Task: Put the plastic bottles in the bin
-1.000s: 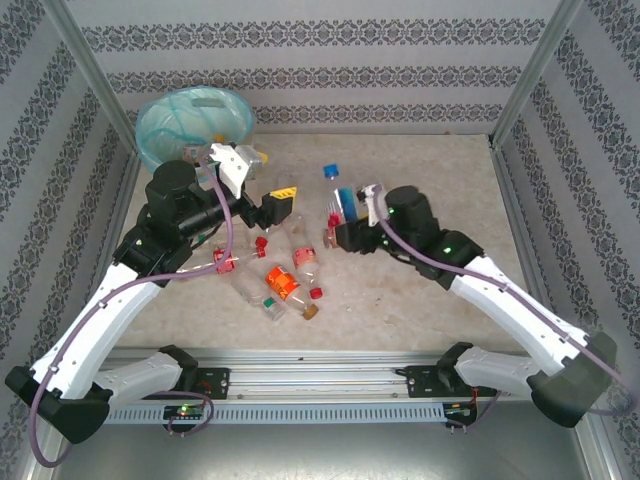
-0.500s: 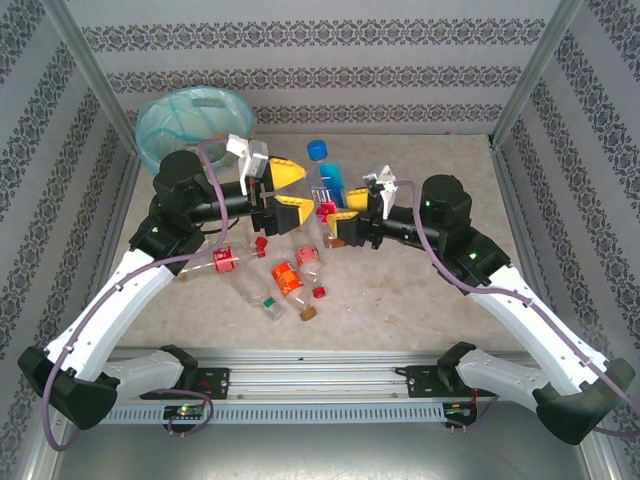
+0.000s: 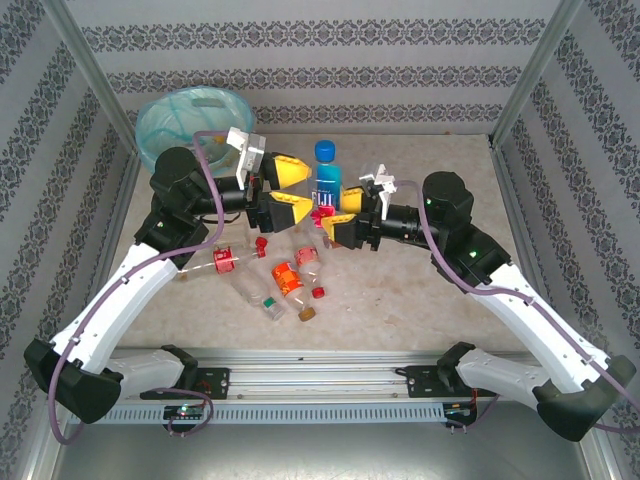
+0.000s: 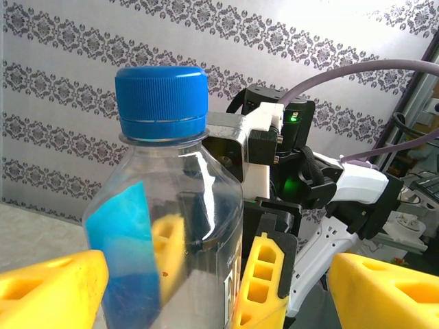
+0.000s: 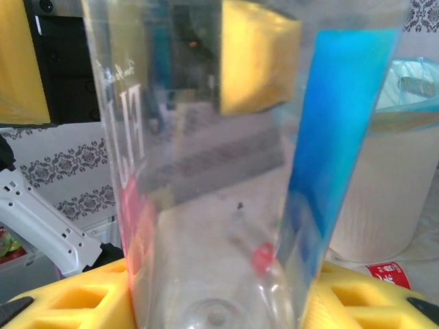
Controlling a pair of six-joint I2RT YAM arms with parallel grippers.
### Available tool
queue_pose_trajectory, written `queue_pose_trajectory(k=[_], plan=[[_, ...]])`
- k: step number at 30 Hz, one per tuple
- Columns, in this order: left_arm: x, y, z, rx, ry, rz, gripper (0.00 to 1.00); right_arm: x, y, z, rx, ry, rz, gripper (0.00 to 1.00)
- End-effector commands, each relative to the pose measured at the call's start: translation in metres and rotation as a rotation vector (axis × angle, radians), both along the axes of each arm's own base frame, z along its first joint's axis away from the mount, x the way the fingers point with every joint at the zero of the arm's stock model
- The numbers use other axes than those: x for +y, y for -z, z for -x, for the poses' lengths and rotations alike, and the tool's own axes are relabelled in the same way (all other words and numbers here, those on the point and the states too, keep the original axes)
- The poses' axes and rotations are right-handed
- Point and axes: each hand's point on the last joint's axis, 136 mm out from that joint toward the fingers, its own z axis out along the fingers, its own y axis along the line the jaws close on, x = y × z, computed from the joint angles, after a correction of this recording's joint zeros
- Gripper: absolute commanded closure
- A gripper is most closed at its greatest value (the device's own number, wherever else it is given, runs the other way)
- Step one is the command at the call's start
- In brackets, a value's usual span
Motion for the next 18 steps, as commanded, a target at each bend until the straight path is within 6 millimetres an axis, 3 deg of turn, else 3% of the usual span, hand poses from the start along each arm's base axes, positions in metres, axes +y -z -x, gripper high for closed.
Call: queue_pose_trajectory(k=[1,9,18], plan=[[0.003,-0.01,0.005,-0.058,-0.016,0.009,0.15,0.002,-0.027,0.017,-0.105,-0.056,-0.049,0.49],[0.012,-0.002,-0.017,-0.065,-0.18,-0.014,0.13,-0.002,-0.035,0.025,-0.116,-0.066,-0.061,0.49],[0.0,-0.006,0.008,-0.033,0.042,0.033,0.14,0.011,-0.028,0.029,-0.044,-0.159,-0.044,0.49]])
